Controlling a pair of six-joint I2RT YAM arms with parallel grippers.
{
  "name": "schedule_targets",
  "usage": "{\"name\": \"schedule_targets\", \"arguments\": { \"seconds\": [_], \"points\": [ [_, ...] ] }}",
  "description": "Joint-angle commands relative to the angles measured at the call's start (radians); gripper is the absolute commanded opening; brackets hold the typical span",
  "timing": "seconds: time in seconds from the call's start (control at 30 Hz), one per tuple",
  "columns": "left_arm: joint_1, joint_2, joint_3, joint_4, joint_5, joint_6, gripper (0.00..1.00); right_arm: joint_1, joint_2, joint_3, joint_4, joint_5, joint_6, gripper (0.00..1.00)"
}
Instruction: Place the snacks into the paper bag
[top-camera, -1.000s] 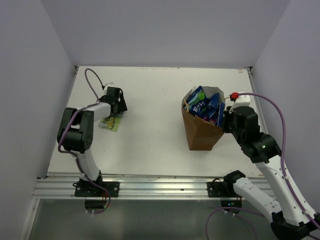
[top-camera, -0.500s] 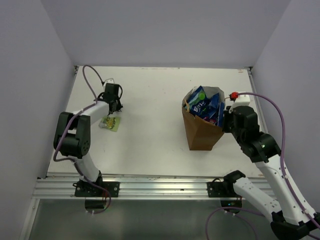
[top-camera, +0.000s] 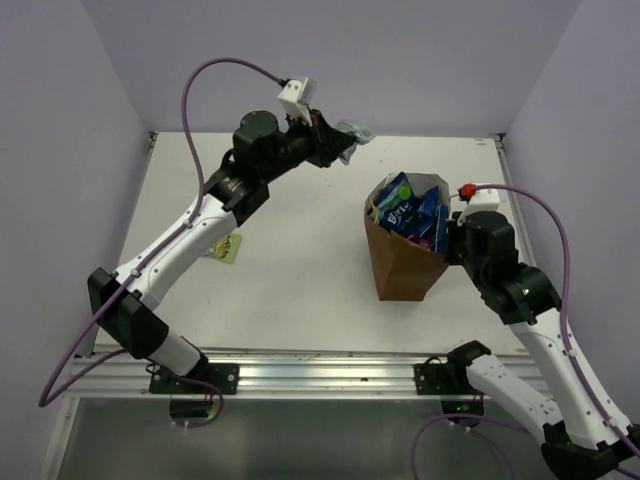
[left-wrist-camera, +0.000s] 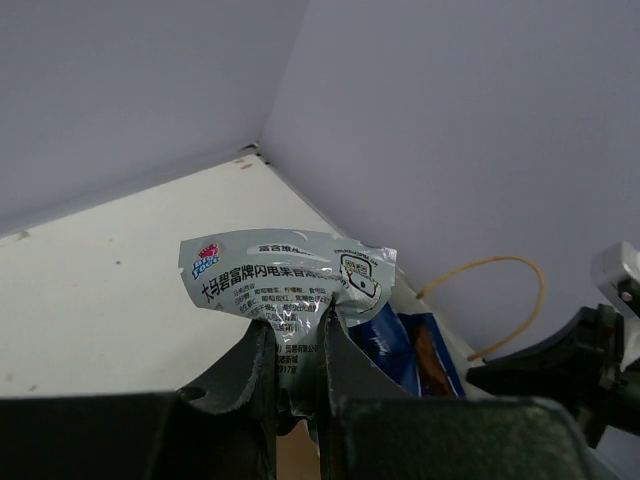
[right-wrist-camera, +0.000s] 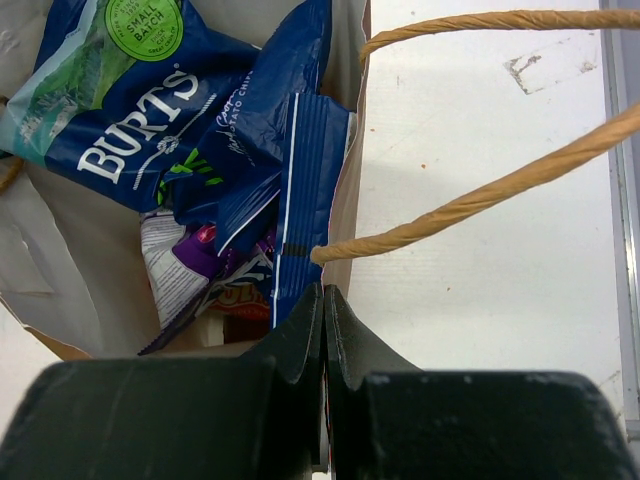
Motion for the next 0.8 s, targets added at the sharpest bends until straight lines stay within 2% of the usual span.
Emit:
{"name": "schedule_targets", "arguments": {
  "seconds": [0.0,0.23,0.53,0.57,0.63,0.67,0.73,0.77],
  "points": [
    [-0.059,0.101,0.04,0.01,0.164,-0.024,0.0,0.005,0.004,0.012,0.011,-0.017,-0.011,0.0],
    [-0.202,0.236,0.132,-0.004,0.146,-0.015,0.0,0.005,-0.004,0.01,0.011,-0.012,-0.011,0.0],
    [-0.3,0.336,0.204,-0.079,0.1,0.018,0.0,0.005,-0.007,0.01,0.011,-0.012,-0.011,0.0],
    [-0.301,0.34,0.207,-0.084,0.1,0.018,0.07,0.005,-0.007,0.01,0.011,-0.012,-0.011,0.0],
    [-0.303,0.342,0.215,-0.089,0.107,0.018,0.32,0.004,-0.007,0.01,0.011,-0.012,-0.011,0.0],
    [-0.305,0.336,0.217,-0.084,0.106,0.025,0.58,0.005,-0.007,0.01,0.011,-0.014,-0.013,0.0],
    [-0.312,0.327,0.23,-0.09,0.079,0.037,0.8,0.005,-0.007,0.01,0.011,-0.017,-0.011,0.0],
    [-0.315,0.316,0.237,-0.101,0.065,0.055,0.99,0.005,-0.007,0.01,0.012,-0.017,-0.011,0.0]
  ]
}}
